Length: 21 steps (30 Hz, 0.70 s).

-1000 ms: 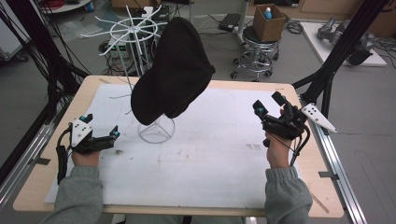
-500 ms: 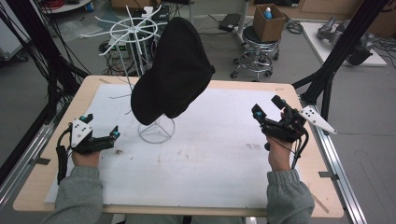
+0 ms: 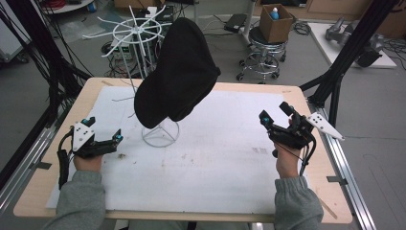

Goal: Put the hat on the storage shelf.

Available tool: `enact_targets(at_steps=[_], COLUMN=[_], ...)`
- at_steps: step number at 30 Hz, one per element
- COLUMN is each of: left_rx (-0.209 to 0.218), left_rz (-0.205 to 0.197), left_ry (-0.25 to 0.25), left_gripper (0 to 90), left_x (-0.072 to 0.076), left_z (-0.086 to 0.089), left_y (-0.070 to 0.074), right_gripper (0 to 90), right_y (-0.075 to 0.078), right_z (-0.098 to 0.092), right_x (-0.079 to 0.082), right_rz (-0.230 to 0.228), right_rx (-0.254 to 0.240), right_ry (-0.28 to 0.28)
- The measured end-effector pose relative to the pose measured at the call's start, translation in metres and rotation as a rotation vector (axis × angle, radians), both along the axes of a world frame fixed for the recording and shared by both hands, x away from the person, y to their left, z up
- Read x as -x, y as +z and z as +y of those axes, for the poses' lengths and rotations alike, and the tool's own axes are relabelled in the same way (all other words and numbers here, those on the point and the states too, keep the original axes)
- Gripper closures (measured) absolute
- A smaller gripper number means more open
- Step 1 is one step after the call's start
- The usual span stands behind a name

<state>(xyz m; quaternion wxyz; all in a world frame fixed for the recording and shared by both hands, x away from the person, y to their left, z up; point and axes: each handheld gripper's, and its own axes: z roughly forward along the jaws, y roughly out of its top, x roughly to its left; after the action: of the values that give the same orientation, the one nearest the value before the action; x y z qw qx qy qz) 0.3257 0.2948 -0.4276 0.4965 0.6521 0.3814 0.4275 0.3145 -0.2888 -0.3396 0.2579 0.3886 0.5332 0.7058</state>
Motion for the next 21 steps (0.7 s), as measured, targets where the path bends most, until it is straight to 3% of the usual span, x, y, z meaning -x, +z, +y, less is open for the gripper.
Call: enact_targets(at_steps=[3, 7, 12, 21], left_rx=[0.000, -0.001, 0.003, 0.007], left_rz=[-0.001, 0.001, -0.001, -0.005], left_ry=[0.000, 0.000, -0.002, -0.001], left_gripper=[1.7, 1.7, 1.7, 1.7], left_x=[-0.0004, -0.0002, 0.0002, 0.0004], left_z=[-0.0004, -0.0003, -0.0004, -0.0003], left_y=[-0.0005, -0.0004, -0.0001, 0.0001], right_gripper=[0.6, 0.6, 0.6, 0.6], right_y=[-0.0062, -0.0047, -0.0066, -0.0062], right_z=[-0.0047, -0.0065, -0.0042, -0.0037], right_x=[-0.0005, 0.0002, 0.0002, 0.0019], right_rz=[0.042, 0.017, 0.042, 0.045], right_rx=[-0.008, -0.002, 0.037, 0.038], right_ry=[-0.009, -0.019, -0.023, -0.037])
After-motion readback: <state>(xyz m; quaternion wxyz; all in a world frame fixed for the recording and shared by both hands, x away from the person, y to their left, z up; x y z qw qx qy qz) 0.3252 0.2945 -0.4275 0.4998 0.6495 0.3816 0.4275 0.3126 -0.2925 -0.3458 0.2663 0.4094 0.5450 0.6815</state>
